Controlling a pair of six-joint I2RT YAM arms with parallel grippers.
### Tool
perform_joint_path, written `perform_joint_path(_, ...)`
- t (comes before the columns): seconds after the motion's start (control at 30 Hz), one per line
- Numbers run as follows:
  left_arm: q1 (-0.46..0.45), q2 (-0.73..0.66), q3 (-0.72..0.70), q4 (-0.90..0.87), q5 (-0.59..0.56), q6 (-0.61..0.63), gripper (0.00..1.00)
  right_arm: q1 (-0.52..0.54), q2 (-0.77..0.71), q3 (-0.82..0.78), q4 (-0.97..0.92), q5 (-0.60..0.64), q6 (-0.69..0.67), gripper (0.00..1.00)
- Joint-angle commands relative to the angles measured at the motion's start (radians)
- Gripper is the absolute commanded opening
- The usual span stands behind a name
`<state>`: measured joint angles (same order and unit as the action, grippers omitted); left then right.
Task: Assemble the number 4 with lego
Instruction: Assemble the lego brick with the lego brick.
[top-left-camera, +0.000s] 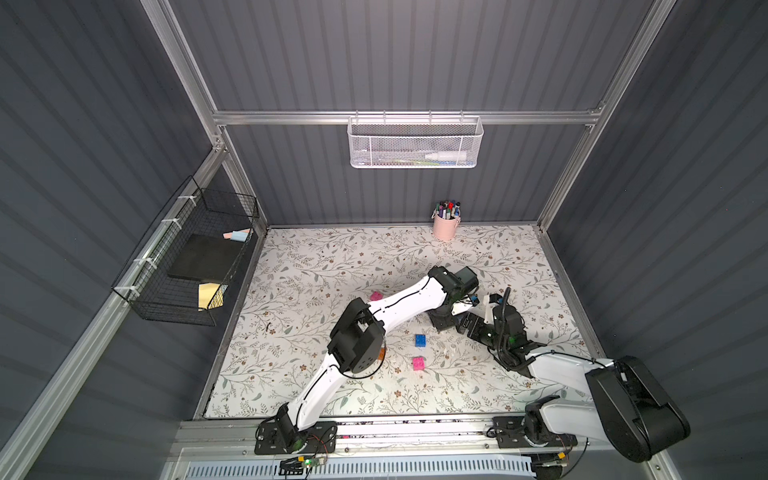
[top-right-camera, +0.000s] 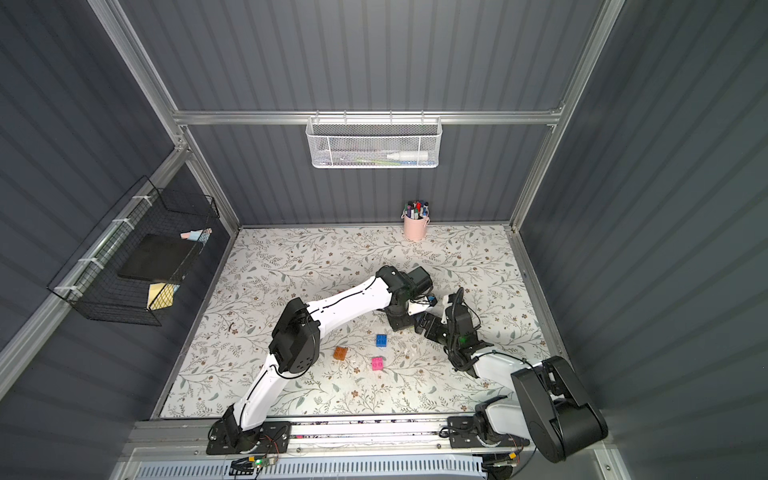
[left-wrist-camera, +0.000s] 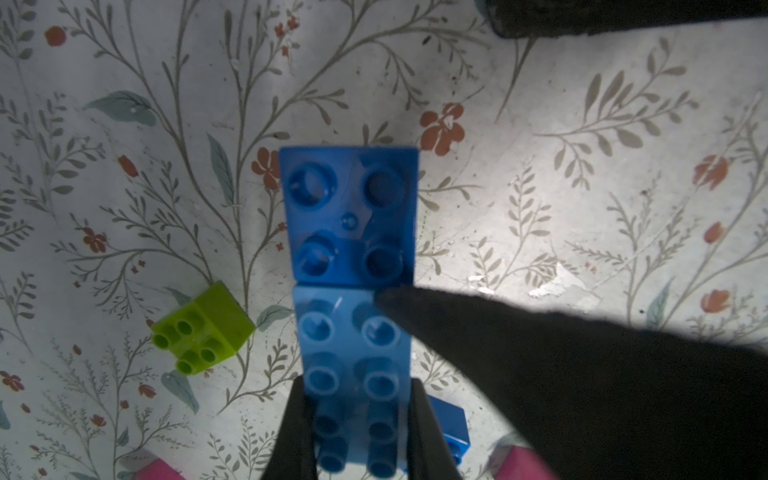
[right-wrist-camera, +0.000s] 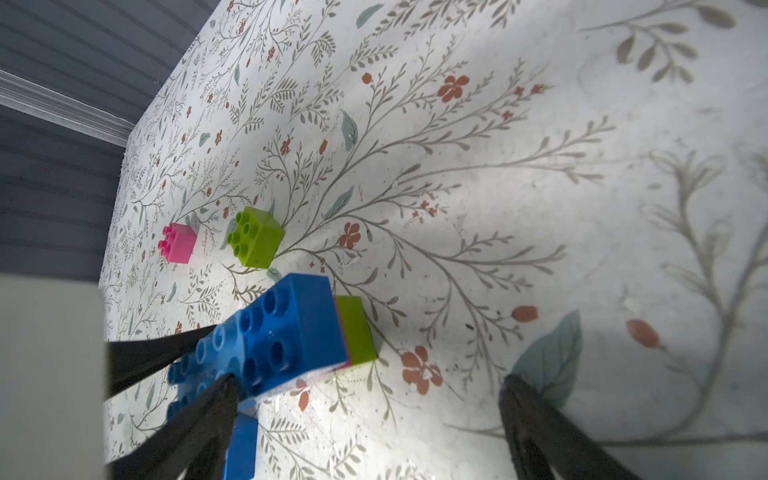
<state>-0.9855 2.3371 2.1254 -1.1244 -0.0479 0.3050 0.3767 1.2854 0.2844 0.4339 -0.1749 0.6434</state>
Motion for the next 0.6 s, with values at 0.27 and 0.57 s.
perform_joint_path(0.27, -0.029, 0.024, -0.017, -0.047, -0.005, 0.071, 0.0, 0.016, 0.034, 0.068, -0.137, 0.056, 0.015, 0.96)
perform_joint_path(0.57, -0.028, 0.025, -0.033, -0.044, 0.006, 0.114, 0.0, 0.018, -0.171, 0.103, -0.28, 0.048, -0.037, 0.99)
